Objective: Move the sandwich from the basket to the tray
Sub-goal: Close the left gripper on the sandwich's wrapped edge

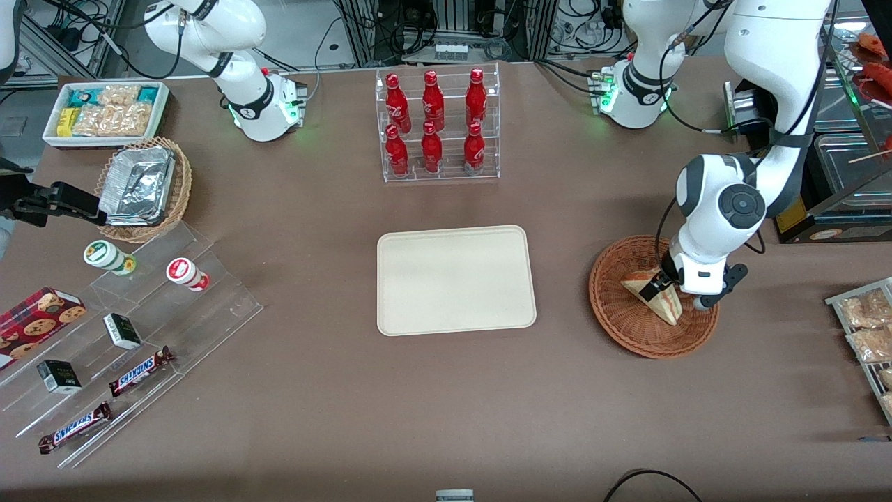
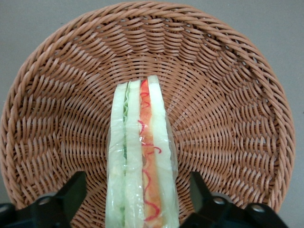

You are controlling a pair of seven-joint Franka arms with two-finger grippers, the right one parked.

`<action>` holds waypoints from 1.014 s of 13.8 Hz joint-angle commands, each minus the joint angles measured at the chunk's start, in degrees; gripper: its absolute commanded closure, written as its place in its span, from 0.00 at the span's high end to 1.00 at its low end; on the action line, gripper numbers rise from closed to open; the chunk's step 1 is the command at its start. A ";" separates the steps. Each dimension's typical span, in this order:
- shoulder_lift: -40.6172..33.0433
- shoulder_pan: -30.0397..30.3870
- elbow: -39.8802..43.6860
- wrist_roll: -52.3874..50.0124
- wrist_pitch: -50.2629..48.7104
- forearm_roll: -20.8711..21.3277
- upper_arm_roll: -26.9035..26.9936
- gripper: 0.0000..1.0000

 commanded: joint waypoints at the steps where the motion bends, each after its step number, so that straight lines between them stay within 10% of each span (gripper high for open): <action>1: 0.33 -0.17 0.46 -1.75 0.84 -0.03 -0.15 0.38; 3: 0.42 -0.17 1.86 -3.60 0.49 -0.03 -0.24 0.00; 14: 0.68 -8.50 29.28 -4.39 -33.78 0.23 -2.43 0.00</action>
